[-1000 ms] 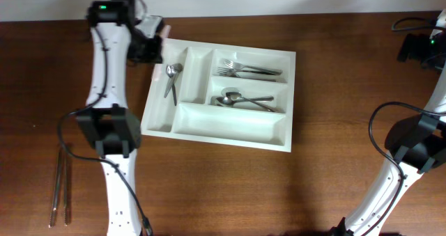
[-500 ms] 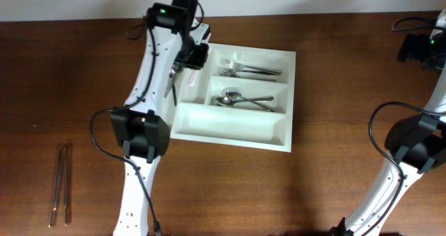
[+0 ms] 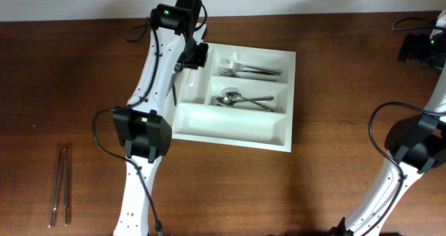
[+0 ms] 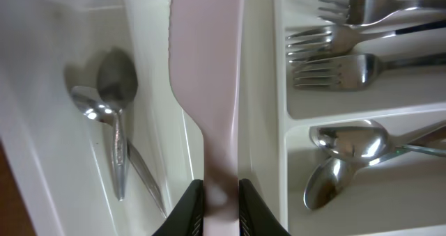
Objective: Pack container
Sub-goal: 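Lower the knife into the narrow middle compartment and open the gripper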
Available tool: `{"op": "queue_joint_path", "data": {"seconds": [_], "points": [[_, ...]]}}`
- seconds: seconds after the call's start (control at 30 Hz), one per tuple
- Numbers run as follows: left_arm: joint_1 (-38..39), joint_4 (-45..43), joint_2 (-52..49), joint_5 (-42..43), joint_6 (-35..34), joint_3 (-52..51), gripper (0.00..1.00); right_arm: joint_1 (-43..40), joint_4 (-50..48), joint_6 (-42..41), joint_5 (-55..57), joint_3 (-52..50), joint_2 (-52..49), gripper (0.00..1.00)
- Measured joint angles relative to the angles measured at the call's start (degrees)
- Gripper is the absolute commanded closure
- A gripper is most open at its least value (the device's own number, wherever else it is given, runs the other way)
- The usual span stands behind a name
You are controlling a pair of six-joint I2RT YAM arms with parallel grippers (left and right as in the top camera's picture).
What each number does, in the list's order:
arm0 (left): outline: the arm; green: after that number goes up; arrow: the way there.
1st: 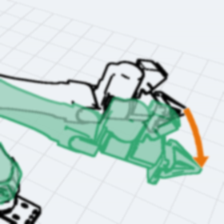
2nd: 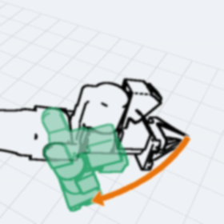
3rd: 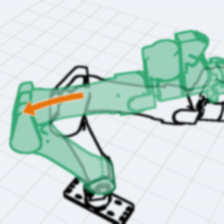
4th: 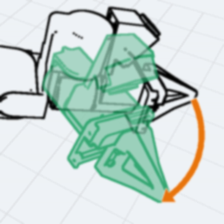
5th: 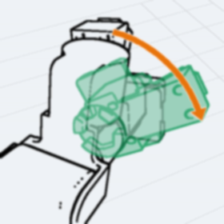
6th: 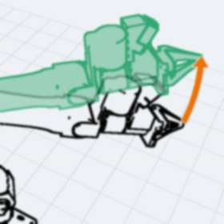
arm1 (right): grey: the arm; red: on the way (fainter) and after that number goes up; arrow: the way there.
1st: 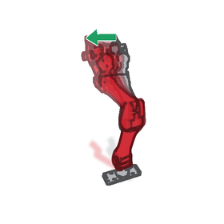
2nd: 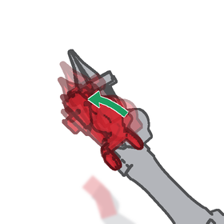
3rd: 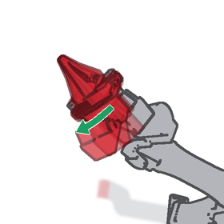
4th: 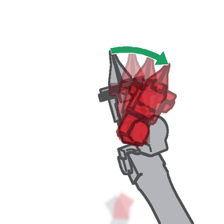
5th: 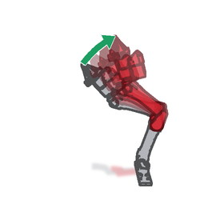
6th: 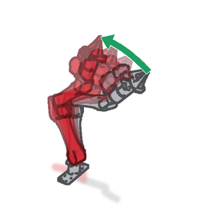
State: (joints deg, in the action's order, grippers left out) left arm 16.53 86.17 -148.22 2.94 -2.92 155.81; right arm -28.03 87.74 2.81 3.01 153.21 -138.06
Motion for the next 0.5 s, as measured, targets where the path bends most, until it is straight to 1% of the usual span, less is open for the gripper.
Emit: {"op": "queue_joint_path", "data": {"seconds": [0.3, 0.5], "points": [[0.00, 0.37, -3.45, 0.11, -2.56, -0.02, 0.98, 0.00, 0.00, -0.02, 0.00, 0.00, 0.00, 0.01], [0.02, 1.84, -3.54, 0.24, -2.78, 0.00, 0.98, 0.00, 0.00, -0.04, 0.00, 0.00, 0.00, 0.01]]}}
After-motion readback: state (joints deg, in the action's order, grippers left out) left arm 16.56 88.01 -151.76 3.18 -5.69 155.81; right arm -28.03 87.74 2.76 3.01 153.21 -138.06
